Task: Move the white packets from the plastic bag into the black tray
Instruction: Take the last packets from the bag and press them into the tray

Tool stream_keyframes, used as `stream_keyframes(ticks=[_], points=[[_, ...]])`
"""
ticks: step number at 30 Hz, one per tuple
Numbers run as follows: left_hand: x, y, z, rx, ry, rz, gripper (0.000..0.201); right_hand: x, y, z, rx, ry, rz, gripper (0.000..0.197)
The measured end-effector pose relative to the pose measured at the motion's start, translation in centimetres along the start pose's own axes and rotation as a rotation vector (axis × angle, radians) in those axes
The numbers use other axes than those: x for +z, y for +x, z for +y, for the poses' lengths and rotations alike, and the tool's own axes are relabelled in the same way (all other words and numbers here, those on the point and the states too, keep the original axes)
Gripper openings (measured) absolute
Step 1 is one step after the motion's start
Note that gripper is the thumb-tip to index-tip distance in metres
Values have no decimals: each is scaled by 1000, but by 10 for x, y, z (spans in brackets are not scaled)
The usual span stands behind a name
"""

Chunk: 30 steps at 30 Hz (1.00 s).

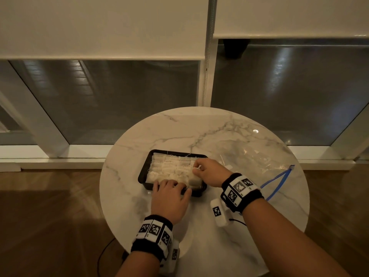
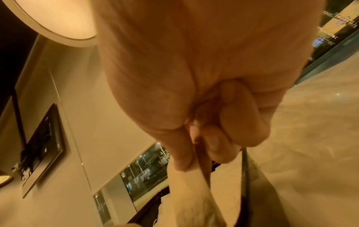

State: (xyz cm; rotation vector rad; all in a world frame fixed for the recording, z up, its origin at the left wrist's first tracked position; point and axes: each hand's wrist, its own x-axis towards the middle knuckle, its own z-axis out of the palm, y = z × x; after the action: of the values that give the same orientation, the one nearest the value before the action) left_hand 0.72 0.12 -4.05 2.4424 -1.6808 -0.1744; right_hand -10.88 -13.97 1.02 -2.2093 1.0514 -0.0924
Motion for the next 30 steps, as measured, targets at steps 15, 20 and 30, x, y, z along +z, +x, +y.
stream_keyframes(ticks=[15,20,30], points=[[7,7,3,-74,50,-60,50,22,19,-3,102,-287,-25,21],[5,8,-2,-58,45,-16,55,20,4,1,67,-163,154,36],[-11,17,-14,-93,166,-169,59,49,-40,-9,-59,-484,74,45]])
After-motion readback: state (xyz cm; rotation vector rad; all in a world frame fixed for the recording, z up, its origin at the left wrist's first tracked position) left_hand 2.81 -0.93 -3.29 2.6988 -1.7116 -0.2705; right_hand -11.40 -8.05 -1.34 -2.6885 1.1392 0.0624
